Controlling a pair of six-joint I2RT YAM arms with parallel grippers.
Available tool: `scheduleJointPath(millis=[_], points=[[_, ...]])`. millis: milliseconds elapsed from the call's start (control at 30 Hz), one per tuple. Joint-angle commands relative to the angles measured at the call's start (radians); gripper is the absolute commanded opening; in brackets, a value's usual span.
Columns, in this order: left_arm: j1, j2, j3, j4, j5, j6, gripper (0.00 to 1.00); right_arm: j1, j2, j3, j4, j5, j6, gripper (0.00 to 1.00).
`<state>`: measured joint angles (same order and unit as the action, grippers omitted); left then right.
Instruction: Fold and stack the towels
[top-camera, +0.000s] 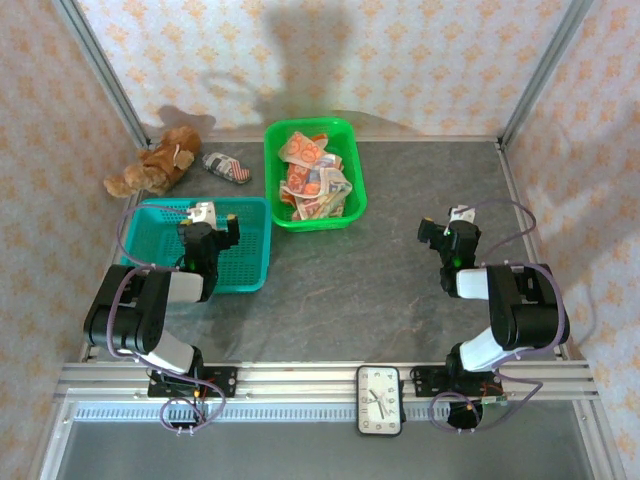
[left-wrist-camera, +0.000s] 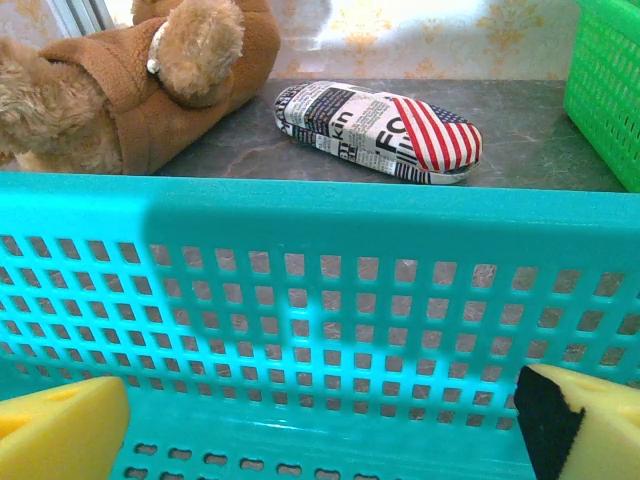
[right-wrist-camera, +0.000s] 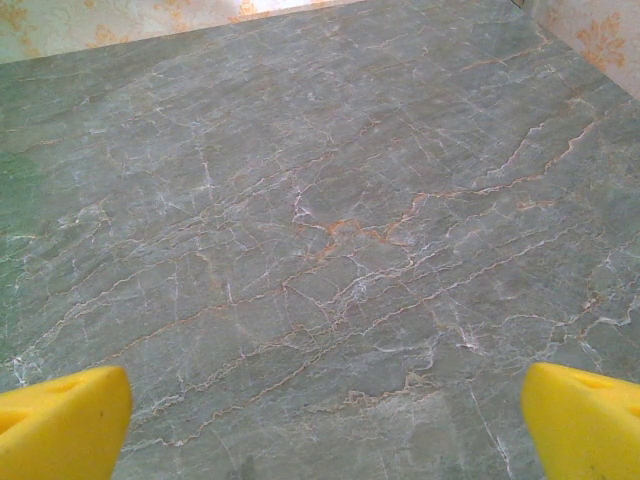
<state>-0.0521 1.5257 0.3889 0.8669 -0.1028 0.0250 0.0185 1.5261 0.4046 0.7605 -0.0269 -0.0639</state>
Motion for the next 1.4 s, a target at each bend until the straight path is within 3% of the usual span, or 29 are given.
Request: scheduleJointPath(millis=[0, 567, 700, 833, 967, 1033, 1133, 1233, 1367], points=[[0.004, 0.002, 0.01, -0.015, 0.013, 0.004, 1.0, -0.007, -0.003, 0.02, 0.011, -0.004, 0.007, 0.99], [0.006, -0.052, 0.001, -0.035, -0.014, -0.005, 1.0, -0.007, -0.014, 0.026, -0.009, 0.02, 0.013, 0.99], [0.005, -0.142, 0.043, -0.181, -0.073, -0.026, 1.0, -0.007, -0.093, 0.103, -0.209, 0.06, 0.033, 0.99], [0.005, -0.244, 0.177, -0.521, -0.177, -0.135, 1.0, -0.006, -0.2, 0.148, -0.367, 0.066, 0.067, 0.99], [0.006, -0.283, 0.349, -0.867, -0.228, -0.333, 1.0, -0.007, -0.272, 0.284, -0.636, 0.03, 0.31, 0.99], [0.006, -0.289, 0.443, -1.021, -0.141, -0.352, 1.0, -0.001, -0.259, 0.393, -0.767, -0.087, 0.405, 0.99], [0.008, -0.288, 0.535, -1.179, -0.067, -0.437, 1.0, 0.049, -0.237, 0.465, -0.781, -0.165, 0.476, 0.99], [0.012, -0.301, 0.55, -1.189, 0.03, -0.473, 1.0, 0.146, -0.219, 0.532, -0.787, -0.122, 0.493, 0.99], [0.013, -0.328, 0.54, -1.162, 0.077, -0.501, 1.0, 0.307, -0.124, 0.665, -0.864, -0.032, 0.496, 0.99]])
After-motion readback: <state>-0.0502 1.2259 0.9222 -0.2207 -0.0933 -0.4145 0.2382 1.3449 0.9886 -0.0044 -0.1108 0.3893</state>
